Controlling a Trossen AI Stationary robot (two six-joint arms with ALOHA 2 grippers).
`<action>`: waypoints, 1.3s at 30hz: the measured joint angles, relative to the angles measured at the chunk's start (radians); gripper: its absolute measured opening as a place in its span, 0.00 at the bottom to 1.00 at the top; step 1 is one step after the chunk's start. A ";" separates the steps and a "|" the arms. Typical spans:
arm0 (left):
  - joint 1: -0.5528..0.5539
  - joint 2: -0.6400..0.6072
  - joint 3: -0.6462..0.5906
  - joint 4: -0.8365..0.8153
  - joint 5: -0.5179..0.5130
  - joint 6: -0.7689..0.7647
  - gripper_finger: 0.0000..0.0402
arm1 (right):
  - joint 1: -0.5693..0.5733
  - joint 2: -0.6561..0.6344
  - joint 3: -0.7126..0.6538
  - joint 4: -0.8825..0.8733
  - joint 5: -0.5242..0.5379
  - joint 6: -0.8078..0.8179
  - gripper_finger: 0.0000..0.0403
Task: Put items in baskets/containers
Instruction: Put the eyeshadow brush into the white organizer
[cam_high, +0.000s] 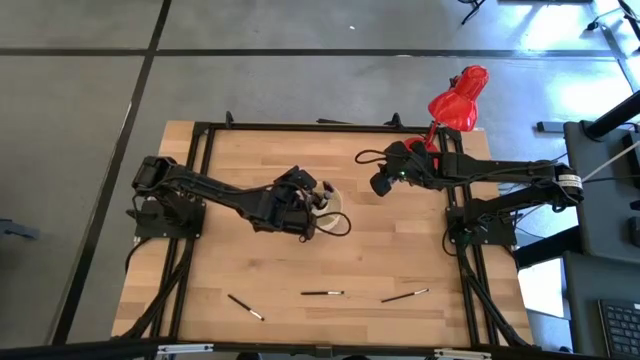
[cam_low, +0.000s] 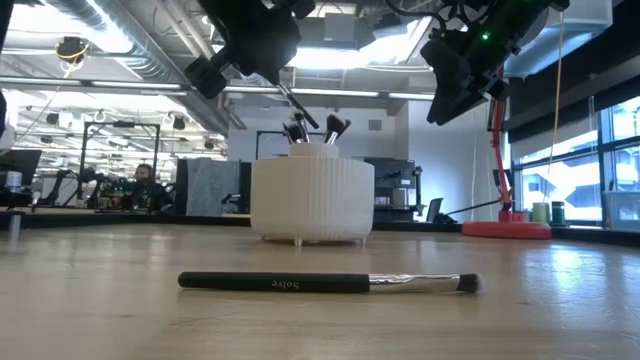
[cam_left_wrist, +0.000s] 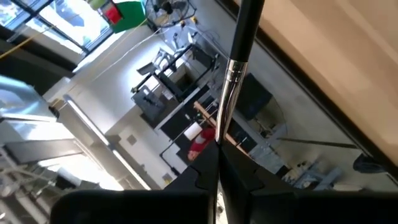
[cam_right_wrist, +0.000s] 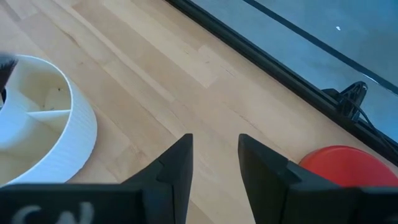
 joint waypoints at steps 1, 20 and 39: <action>0.003 0.000 0.000 0.000 0.002 0.000 0.01 | 0.000 0.000 0.000 0.000 0.000 0.000 0.32; 0.038 0.000 0.000 0.004 0.129 0.060 0.07 | 0.000 0.000 0.000 0.000 0.000 -0.001 0.32; 0.015 -0.002 0.000 0.290 0.109 -0.072 0.17 | 0.000 0.000 0.000 0.000 0.000 -0.002 0.32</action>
